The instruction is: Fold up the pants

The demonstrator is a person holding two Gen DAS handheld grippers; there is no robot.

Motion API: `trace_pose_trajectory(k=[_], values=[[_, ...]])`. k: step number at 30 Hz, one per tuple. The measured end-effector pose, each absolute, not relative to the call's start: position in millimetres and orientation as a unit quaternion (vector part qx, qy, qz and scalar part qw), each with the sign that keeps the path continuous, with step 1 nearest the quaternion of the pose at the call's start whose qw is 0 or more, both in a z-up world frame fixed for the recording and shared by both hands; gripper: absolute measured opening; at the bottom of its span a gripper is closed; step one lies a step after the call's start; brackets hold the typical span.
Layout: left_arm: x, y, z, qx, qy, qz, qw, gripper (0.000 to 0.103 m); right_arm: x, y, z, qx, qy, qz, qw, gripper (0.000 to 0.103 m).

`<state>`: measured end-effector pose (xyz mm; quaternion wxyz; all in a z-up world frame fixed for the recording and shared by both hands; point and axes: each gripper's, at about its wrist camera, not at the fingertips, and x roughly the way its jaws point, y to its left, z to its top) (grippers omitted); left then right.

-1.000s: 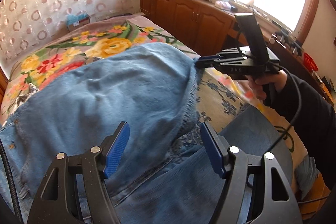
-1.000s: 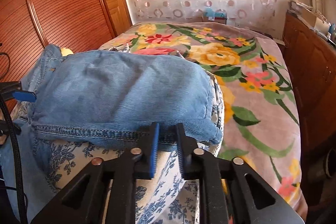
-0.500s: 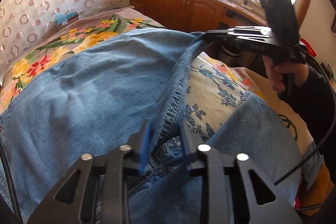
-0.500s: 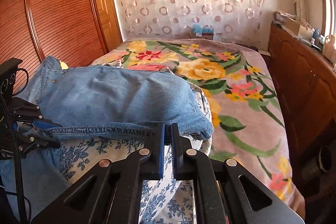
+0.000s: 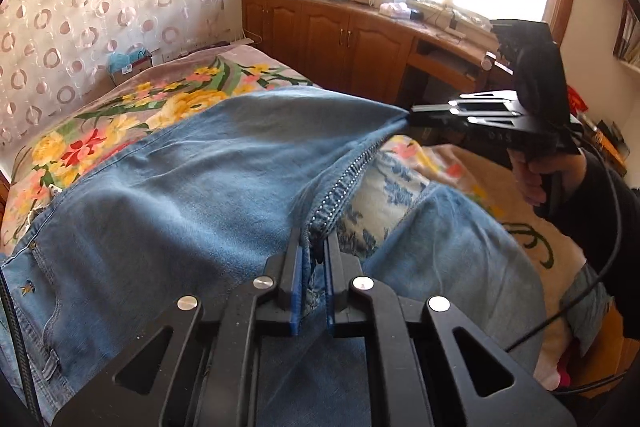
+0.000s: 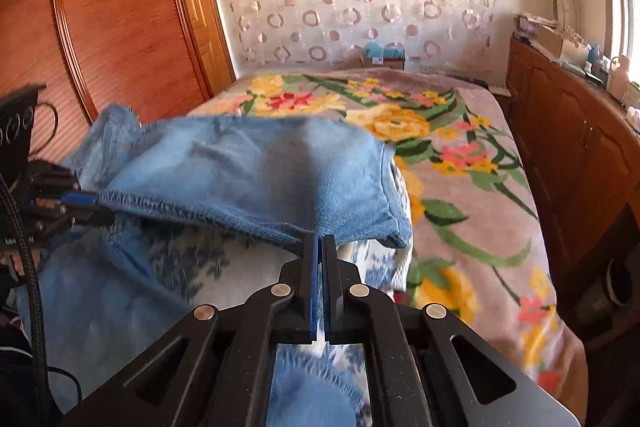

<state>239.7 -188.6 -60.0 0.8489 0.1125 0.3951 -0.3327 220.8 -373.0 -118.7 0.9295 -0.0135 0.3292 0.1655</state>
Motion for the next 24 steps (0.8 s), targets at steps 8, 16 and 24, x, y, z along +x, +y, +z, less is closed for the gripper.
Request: trace_pose_trajectory(k=[8, 16, 24], values=[[243.1, -188.7, -90.0, 0.119, 0.422, -0.325, 0.838, 0.01, 217.5, -388.6, -139.4, 0.029, 0.352, 0.117, 0.928, 0.008], [239.3, -183.9, -85.6, 0.103, 0.415, -0.326, 0.843, 0.014, 245.3, -371.8, -142.4, 0.016, 0.356, 0.096, 0.93, 0.03], [236.9, -182.5, -71.8, 0.105, 0.391, -0.327, 0.854, 0.013, 259.1, -374.1, -155.9, -0.007, 0.376, 0.108, 0.92, 0.03]])
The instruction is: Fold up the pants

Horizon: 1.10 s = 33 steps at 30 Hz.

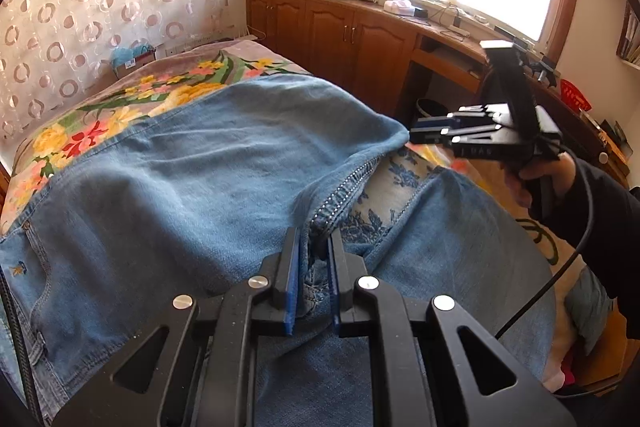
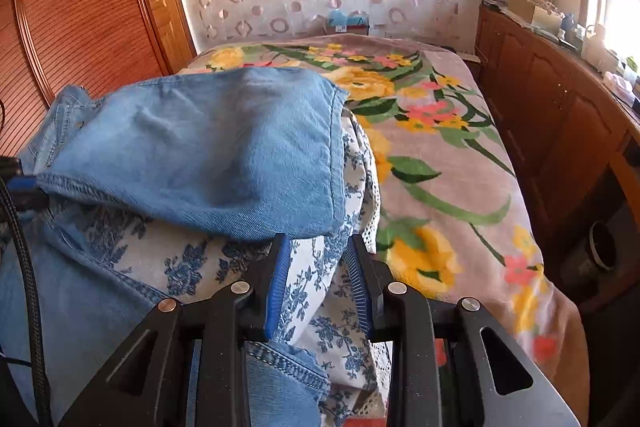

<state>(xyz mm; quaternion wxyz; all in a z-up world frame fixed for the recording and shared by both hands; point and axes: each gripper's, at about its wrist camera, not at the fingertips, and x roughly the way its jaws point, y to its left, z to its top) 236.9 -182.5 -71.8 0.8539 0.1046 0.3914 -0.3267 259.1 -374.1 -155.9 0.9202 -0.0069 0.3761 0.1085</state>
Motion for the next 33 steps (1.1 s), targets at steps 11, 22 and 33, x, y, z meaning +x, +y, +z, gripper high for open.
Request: trace_pose_trajectory(k=[11, 22, 33], values=[[238.3, -182.4, -69.9, 0.097, 0.393, -0.328, 0.854, 0.013, 286.8, -363.9, -164.5, -0.045, 0.377, 0.101, 0.919, 0.03], [238.1, -180.9, -69.3, 0.096, 0.391, -0.332, 0.853, 0.012, 285.9, -375.5, -172.9, -0.036, 0.35, 0.146, 0.925, 0.001], [222.4, -183.3, -57.0, 0.09, 0.378, -0.353, 0.851, 0.011, 224.1, -403.5, -132.3, -0.038, 0.306, 0.093, 0.947, 0.0]])
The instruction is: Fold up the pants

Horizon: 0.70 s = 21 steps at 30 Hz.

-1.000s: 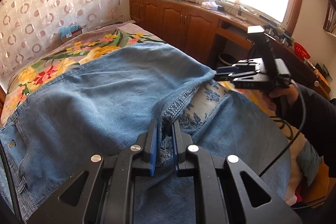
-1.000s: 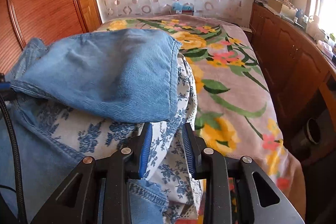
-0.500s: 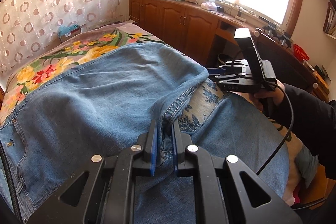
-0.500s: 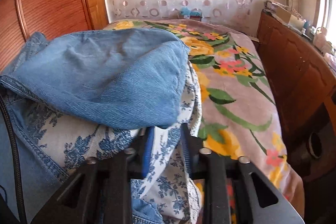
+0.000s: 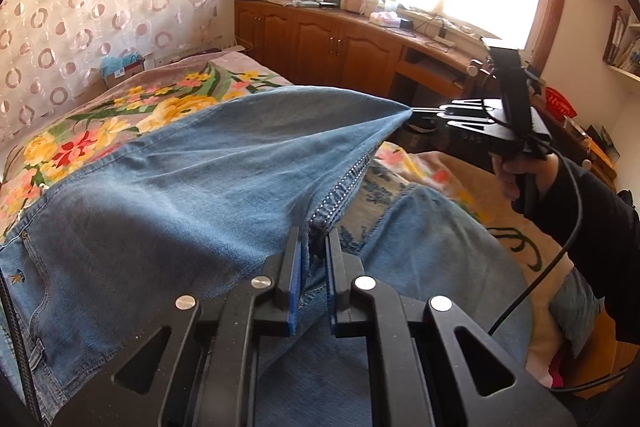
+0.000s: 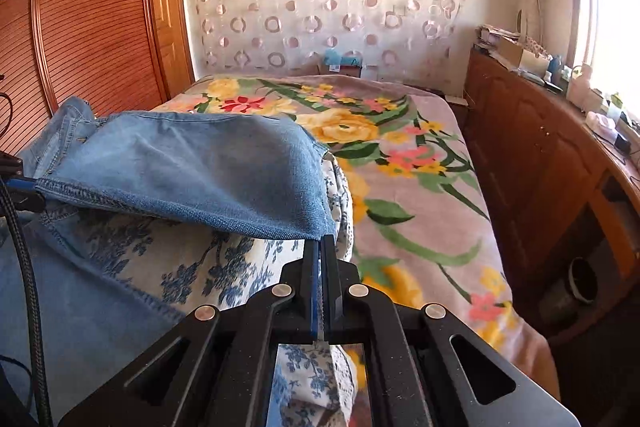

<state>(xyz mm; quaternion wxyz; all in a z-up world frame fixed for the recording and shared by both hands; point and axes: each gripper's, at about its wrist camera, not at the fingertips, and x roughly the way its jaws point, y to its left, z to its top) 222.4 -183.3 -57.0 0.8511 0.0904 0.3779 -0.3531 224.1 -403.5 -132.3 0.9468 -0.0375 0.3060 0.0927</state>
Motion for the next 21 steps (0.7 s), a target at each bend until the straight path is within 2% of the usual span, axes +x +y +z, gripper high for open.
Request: trace_pose_trajectory(k=[6, 7, 11, 14, 15, 16, 17, 19, 21], values=[[220.4, -180.3, -67.2, 0.09, 0.387, -0.337, 0.854, 0.011, 219.8, -392.0, -156.6, -0.038, 0.358, 0.057, 0.931, 0.001], [220.2, -178.2, -67.1, 0.086, 0.388, -0.334, 0.855, 0.012, 220.0, -391.6, -155.4, -0.022, 0.359, 0.061, 0.931, 0.004], [212.9, -166.0, -61.7, 0.08, 0.379, -0.321, 0.864, 0.022, 208.5, -389.9, -146.1, 0.014, 0.344, 0.066, 0.936, 0.005], [209.0, -154.8, -56.4, 0.076, 0.369, -0.306, 0.874, 0.037, 190.4, -384.5, -137.0, 0.019, 0.328, 0.068, 0.942, 0.006], [207.0, -149.1, -53.9, 0.072, 0.363, -0.299, 0.879, 0.05, 184.2, -381.3, -133.3, 0.022, 0.321, 0.07, 0.944, 0.006], [205.6, -145.2, -52.1, 0.069, 0.357, -0.293, 0.884, 0.058, 177.9, -381.8, -133.7, 0.024, 0.315, 0.072, 0.946, 0.006], [203.6, -141.2, -50.5, 0.068, 0.351, -0.288, 0.888, 0.061, 172.5, -379.8, -131.7, 0.026, 0.309, 0.072, 0.948, 0.007], [200.0, -135.1, -49.1, 0.07, 0.345, -0.279, 0.894, 0.076, 163.6, -377.8, -131.7, 0.031, 0.3, 0.071, 0.951, 0.012], [193.8, -126.7, -47.9, 0.071, 0.342, -0.267, 0.898, 0.077, 143.9, -372.6, -130.8, 0.037, 0.288, 0.073, 0.954, 0.019]])
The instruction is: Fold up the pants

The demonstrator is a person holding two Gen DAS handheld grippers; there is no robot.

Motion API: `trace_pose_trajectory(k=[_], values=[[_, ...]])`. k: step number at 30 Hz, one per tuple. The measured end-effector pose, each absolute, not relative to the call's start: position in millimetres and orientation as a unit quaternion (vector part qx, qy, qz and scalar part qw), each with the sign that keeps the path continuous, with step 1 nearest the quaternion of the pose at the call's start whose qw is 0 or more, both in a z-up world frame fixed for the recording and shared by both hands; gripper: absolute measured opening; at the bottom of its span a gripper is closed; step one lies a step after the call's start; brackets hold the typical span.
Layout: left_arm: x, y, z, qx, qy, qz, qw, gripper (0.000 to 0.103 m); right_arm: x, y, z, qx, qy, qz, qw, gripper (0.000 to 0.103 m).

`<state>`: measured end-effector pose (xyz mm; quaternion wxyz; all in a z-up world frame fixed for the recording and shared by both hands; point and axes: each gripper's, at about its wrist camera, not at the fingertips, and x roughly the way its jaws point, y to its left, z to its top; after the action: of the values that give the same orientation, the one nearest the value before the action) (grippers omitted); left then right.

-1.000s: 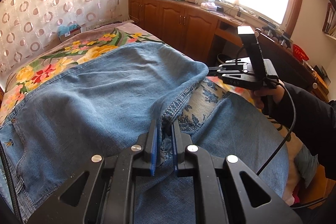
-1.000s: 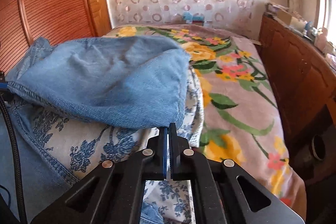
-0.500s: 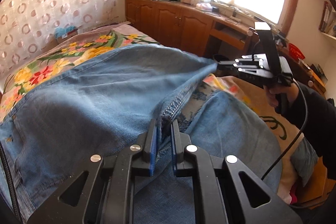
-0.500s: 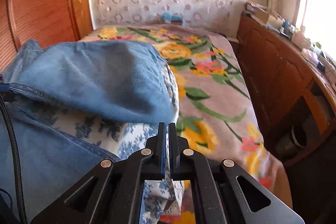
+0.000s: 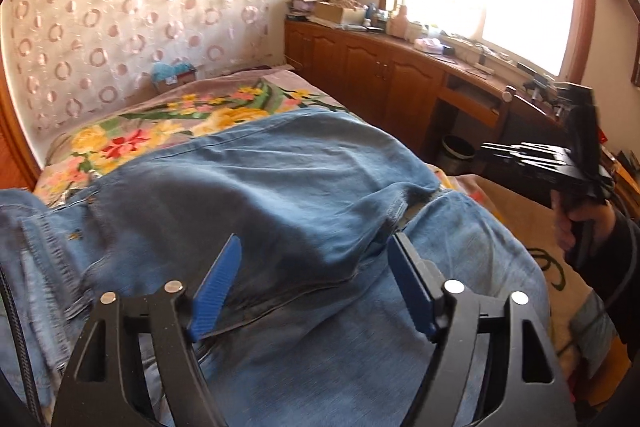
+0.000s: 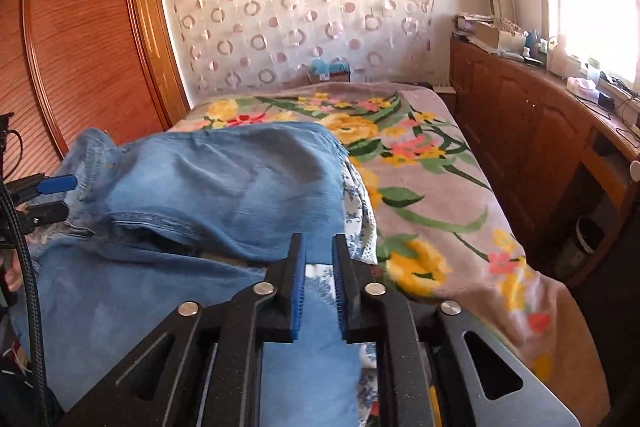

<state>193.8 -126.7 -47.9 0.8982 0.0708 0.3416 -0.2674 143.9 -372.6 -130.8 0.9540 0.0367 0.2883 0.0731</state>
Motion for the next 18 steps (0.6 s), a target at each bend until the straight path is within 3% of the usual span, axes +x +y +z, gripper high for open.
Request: trace_pose_trajectory(k=[2, 13, 18], values=[[185.7, -119.4, -46.3, 0.074, 0.337, -0.258, 0.902, 0.077, 129.9, -366.5, -134.9, 0.037, 0.285, 0.072, 0.955, 0.027], [123.7, -51.8, -47.3, 0.073, 0.359, -0.22, 0.904, 0.077, 45.5, -353.3, -148.7, 0.018, 0.312, 0.075, 0.947, 0.029], [101.8, -17.4, -60.9, 0.068, 0.373, -0.19, 0.906, 0.077, 9.0, -367.3, -151.9, 0.01, 0.34, 0.055, 0.939, 0.036]])
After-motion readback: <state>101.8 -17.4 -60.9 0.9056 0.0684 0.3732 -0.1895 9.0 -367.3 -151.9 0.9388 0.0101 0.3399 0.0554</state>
